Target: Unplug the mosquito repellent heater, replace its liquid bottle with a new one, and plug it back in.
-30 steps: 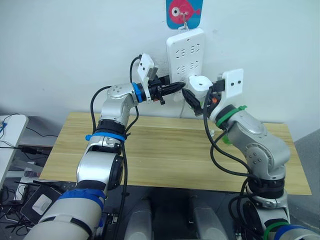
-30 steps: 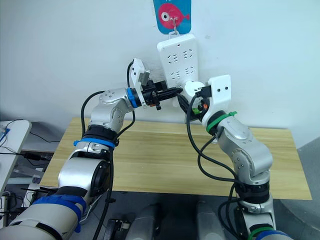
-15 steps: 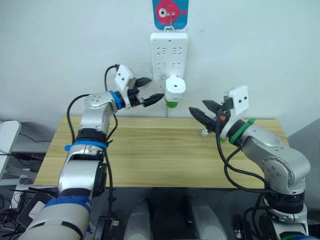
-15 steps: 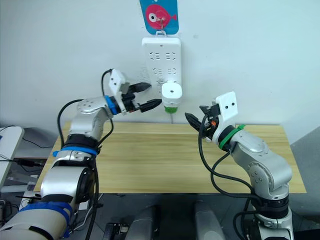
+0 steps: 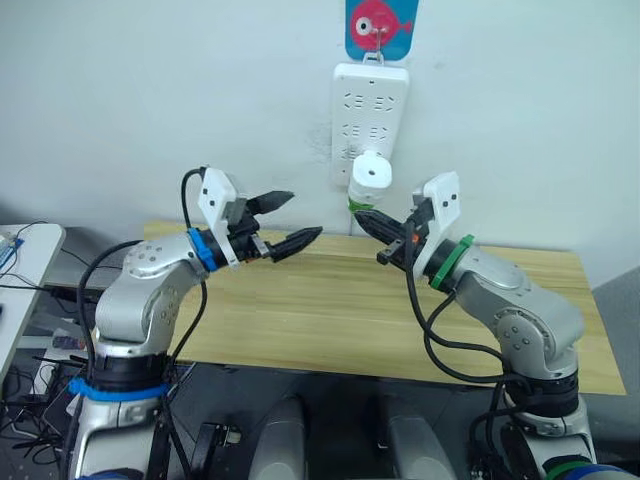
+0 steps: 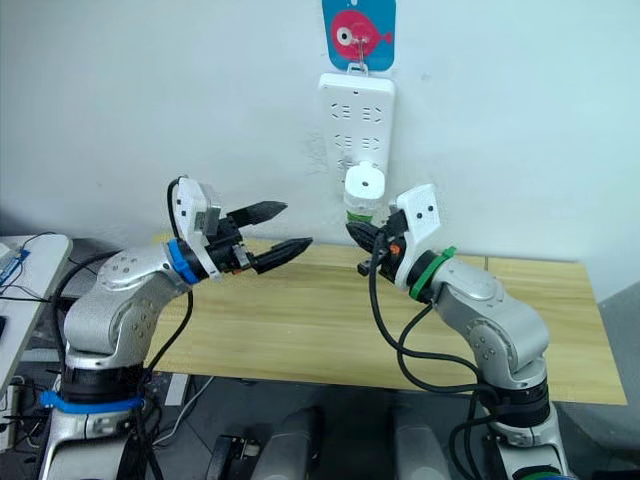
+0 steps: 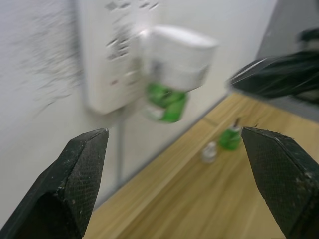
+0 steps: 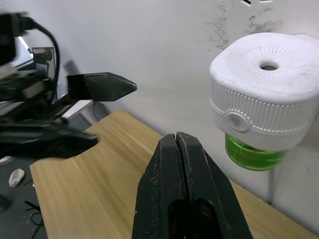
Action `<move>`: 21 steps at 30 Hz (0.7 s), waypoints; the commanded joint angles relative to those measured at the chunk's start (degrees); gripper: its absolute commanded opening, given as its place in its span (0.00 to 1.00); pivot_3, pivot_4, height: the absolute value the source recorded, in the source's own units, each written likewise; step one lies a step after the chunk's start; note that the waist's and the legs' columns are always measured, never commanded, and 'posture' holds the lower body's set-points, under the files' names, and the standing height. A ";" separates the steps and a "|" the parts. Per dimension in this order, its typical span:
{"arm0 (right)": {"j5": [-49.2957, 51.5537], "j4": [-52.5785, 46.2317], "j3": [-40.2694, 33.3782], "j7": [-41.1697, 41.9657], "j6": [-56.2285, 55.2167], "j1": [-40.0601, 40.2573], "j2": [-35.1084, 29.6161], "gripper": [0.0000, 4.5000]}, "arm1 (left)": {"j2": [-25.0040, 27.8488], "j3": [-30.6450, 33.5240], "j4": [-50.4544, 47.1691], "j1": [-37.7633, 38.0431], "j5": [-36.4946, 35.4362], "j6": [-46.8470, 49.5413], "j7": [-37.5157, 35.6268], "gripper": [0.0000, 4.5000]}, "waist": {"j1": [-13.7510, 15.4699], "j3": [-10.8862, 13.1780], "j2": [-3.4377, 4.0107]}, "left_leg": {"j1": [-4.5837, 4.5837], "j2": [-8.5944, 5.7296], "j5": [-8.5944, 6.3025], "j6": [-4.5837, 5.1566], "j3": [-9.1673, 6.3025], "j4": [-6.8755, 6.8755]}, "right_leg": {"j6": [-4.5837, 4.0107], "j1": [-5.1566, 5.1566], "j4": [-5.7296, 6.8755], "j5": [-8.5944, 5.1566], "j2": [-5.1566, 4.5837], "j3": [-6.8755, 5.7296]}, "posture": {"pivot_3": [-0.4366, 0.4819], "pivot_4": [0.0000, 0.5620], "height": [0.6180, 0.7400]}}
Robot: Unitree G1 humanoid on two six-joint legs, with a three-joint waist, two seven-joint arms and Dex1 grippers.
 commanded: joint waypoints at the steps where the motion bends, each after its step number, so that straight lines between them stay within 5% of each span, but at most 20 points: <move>1: -0.72 -0.85 -0.76 -0.58 -2.21 -1.16 0.17 0.00 | -1.38 0.28 -6.63 -0.15 -3.30 2.54 4.68 1.00 | -0.02 0.00 0.00 | 0.00 0.01 0.00 0.00 0.00 0.00 | 0.00 -0.02 0.01 0.00 0.01 0.00 | 0.54 0.45 1.00; 21: -4.05 2.11 -0.04 -1.81 -4.67 -2.25 1.59 0.00 | -0.63 -0.79 -8.12 -0.61 -6.45 3.68 7.39 1.00 | -0.40 0.00 0.00 | 0.04 0.01 0.00 0.00 0.01 -0.08 | 0.00 -0.04 0.00 0.00 0.12 0.00 | 0.55 0.42 1.00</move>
